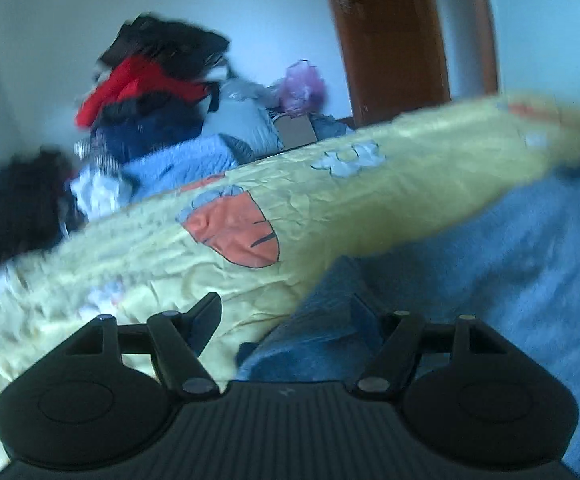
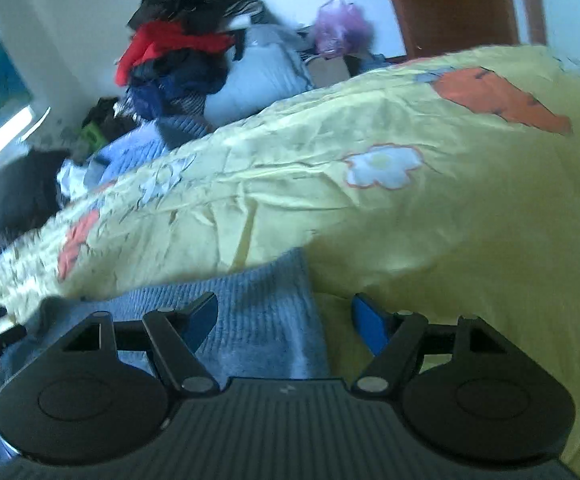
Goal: Fold small clothes
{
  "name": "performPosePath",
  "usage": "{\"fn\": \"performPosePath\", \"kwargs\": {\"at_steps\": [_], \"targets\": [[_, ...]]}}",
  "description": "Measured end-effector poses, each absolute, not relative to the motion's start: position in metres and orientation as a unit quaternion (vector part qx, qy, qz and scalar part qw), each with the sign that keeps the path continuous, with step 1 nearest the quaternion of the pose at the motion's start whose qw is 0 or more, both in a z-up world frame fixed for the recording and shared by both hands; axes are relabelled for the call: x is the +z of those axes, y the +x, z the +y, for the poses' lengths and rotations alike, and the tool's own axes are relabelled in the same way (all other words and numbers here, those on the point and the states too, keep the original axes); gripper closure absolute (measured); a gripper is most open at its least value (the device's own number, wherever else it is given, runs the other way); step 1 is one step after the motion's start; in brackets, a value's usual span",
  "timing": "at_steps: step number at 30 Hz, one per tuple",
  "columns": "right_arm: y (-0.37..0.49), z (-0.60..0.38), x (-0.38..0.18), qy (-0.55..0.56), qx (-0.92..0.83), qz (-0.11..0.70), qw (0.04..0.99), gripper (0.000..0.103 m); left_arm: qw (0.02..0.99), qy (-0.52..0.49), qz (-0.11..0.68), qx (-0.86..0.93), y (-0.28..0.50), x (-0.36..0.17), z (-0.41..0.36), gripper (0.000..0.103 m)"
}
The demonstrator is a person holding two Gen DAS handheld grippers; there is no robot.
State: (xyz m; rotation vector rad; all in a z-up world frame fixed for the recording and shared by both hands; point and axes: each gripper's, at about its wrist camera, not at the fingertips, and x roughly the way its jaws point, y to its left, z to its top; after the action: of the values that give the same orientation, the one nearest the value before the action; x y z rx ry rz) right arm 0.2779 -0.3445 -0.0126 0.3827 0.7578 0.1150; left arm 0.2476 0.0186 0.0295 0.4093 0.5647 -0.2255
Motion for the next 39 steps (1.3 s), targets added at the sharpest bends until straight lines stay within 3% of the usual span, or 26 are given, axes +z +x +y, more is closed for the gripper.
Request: {"fn": "performPosePath", "kwargs": {"at_steps": [1,2,4,8,10,11,13,19,20,21,22,23,24,29,32,33,34,35,36,37,39], "targets": [[0.278,-0.344,-0.013,0.186,0.059,0.362,0.911,0.033,0.930,0.226,0.274,-0.099,0.249,0.025,0.015,0.031],[0.278,-0.344,-0.014,0.186,0.064,0.360,0.912,0.057,0.925,0.246,0.276,-0.091,0.251,0.020,0.012,0.031],[0.278,-0.344,-0.015,0.181,0.066,0.367,0.910,0.075,0.923,0.246,0.276,-0.106,0.252,0.019,0.013,0.032],[0.275,-0.348,-0.014,0.197,0.079,0.366,0.906,0.073,0.927,0.173,0.260,-0.209,0.233,0.035,0.029,0.030],[0.274,-0.350,-0.013,0.204,0.092,0.367,0.903,0.069,0.925,0.206,0.251,-0.199,0.229,0.032,0.026,0.024],[0.274,-0.351,-0.012,0.205,0.097,0.368,0.902,0.060,0.924,0.225,0.250,-0.184,0.230,0.030,0.023,0.024],[0.273,-0.352,-0.012,0.207,0.103,0.366,0.902,0.055,0.917,0.243,0.264,-0.174,0.237,0.024,0.021,0.024],[0.272,-0.348,-0.014,0.196,0.103,0.367,0.904,0.055,0.909,0.271,0.268,-0.171,0.242,0.017,0.012,0.024],[0.271,-0.347,-0.014,0.193,0.102,0.366,0.905,0.055,0.908,0.278,0.268,-0.161,0.244,0.016,0.012,0.027],[0.271,-0.346,-0.014,0.189,0.102,0.366,0.906,0.055,0.908,0.280,0.270,-0.155,0.247,0.015,0.012,0.048],[0.271,-0.345,-0.015,0.184,0.100,0.365,0.907,0.060,0.908,0.277,0.278,-0.148,0.252,0.014,0.011,0.078],[0.271,-0.343,-0.014,0.181,0.098,0.363,0.909,0.077,0.908,0.271,0.287,-0.136,0.258,0.013,0.011,0.090],[0.271,-0.343,-0.014,0.185,0.098,0.360,0.909,0.085,0.910,0.261,0.295,-0.127,0.262,0.014,0.012,0.096],[0.261,-0.353,-0.002,0.218,0.090,0.319,0.918,0.089,0.927,0.097,0.345,-0.111,0.285,0.026,0.045,0.096],[0.265,-0.358,-0.019,0.228,0.069,0.357,0.903,0.087,0.925,0.075,0.363,-0.088,0.286,0.019,0.055,0.094],[0.261,-0.359,-0.020,0.238,0.070,0.349,0.904,0.083,0.928,0.075,0.356,-0.085,0.279,0.021,0.057,0.087],[0.255,-0.361,-0.017,0.248,0.063,0.339,0.905,0.076,0.929,0.074,0.354,-0.077,0.273,0.024,0.059,0.071],[0.248,-0.363,-0.014,0.261,0.057,0.333,0.904,0.057,0.931,0.072,0.352,-0.070,0.266,0.027,0.063,0.062],[0.239,-0.366,-0.009,0.278,0.059,0.323,0.902,0.049,0.936,0.066,0.339,-0.064,0.255,0.032,0.069,0.045],[0.227,-0.367,-0.005,0.290,0.069,0.310,0.903,0.043,0.942,0.061,0.325,-0.059,0.243,0.037,0.075,0.036],[0.201,-0.370,0.003,0.300,0.089,0.297,0.902,0.044,0.951,0.033,0.305,-0.045,0.215,0.047,0.089,0.036]]}}
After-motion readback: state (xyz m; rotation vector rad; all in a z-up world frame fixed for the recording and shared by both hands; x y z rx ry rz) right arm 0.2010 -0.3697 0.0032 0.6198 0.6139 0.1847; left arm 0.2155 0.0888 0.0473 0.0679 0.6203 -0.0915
